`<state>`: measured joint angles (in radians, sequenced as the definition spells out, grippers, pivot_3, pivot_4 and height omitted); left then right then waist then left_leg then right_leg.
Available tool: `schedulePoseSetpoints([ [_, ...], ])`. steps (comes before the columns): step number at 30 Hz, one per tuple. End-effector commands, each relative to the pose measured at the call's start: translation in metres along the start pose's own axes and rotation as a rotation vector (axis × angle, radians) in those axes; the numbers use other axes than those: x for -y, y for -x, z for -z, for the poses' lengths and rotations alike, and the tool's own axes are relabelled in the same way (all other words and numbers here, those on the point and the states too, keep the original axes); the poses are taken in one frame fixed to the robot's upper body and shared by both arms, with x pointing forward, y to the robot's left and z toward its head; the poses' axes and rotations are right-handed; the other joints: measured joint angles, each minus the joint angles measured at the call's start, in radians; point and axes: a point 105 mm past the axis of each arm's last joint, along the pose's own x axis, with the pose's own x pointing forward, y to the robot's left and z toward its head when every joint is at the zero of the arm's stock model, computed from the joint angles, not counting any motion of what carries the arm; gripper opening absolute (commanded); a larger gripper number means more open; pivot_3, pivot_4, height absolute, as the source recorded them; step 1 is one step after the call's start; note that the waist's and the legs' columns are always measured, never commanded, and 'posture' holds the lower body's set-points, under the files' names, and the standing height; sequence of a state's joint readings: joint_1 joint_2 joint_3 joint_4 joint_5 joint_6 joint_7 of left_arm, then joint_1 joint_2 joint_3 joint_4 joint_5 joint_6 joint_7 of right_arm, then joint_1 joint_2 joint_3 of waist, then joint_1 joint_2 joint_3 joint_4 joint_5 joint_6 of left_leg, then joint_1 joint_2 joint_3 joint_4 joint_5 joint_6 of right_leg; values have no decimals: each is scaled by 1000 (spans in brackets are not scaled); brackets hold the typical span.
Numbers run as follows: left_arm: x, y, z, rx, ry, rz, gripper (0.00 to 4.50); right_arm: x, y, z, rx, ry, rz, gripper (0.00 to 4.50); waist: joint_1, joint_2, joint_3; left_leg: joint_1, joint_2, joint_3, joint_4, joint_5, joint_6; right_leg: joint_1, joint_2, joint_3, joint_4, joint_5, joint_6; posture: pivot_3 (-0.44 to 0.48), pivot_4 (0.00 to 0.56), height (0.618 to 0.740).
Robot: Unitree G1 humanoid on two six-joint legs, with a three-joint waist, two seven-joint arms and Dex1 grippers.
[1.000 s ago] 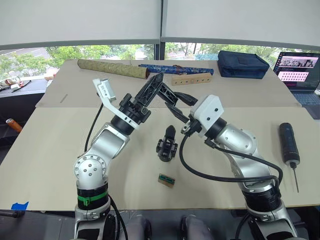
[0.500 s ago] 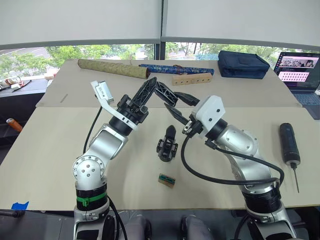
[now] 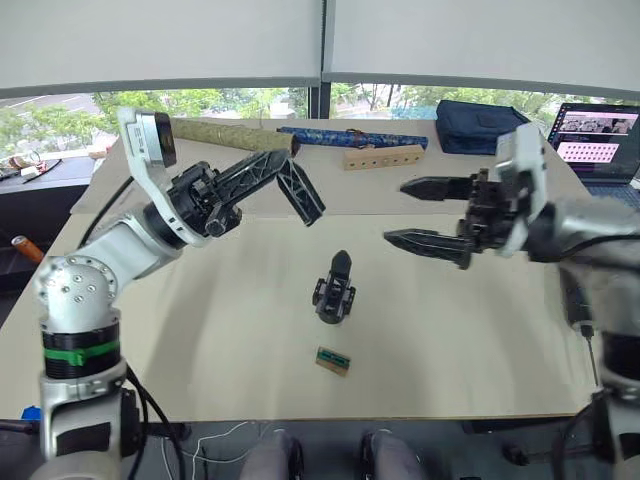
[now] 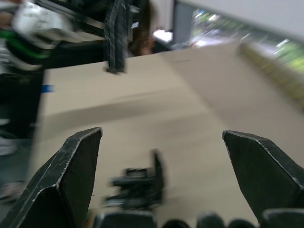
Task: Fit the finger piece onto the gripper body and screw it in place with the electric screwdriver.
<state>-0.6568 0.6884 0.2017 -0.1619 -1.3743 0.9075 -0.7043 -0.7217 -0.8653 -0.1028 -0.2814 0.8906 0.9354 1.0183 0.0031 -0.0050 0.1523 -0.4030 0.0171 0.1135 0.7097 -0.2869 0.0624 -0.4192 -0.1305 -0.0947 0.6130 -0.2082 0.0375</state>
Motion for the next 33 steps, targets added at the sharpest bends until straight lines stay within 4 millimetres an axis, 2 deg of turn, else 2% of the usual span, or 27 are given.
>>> schedulePoseSetpoints([
  [1,14,-11,13,-108,-13,112,0,-12,-11,0,-48,-165,-104,4480,0,0,0,-1,0,0,0,0,0,-1,0,1,0,0,0,0,150,740],
  [5,17,-18,26,-172,-15,156,0,-26,-30,5,-92,-297,-187,4480,0,-1,1,-2,0,0,1,0,0,-2,0,1,0,1,-1,0,150,740],
  [11,20,-26,40,-200,-18,188,0,-37,-57,12,-93,-338,-204,4480,3,-1,1,-4,0,0,1,0,0,-3,0,0,2,1,-1,0,150,740],
  [15,18,-27,38,-160,27,170,0,-45,-63,15,-100,-338,-228,4480,8,-1,1,-5,0,-1,2,0,0,-2,0,0,2,1,0,0,150,740],
  [26,20,-21,52,-234,17,155,0,-45,-68,18,-113,-373,-250,4480,3,-1,1,-4,0,-1,2,0,0,-2,0,1,4,1,0,0,150,740],
  [29,20,-21,53,-231,15,152,0,-49,-67,22,-125,-378,-264,3722,3,-1,1,-4,0,-1,2,0,0,-2,0,1,4,1,0,0,150,740],
  [33,19,-22,51,-215,8,144,0,-55,-65,27,-144,-375,-287,2296,3,-1,1,-4,0,-1,2,0,0,-2,0,1,3,1,0,0,150,740],
])
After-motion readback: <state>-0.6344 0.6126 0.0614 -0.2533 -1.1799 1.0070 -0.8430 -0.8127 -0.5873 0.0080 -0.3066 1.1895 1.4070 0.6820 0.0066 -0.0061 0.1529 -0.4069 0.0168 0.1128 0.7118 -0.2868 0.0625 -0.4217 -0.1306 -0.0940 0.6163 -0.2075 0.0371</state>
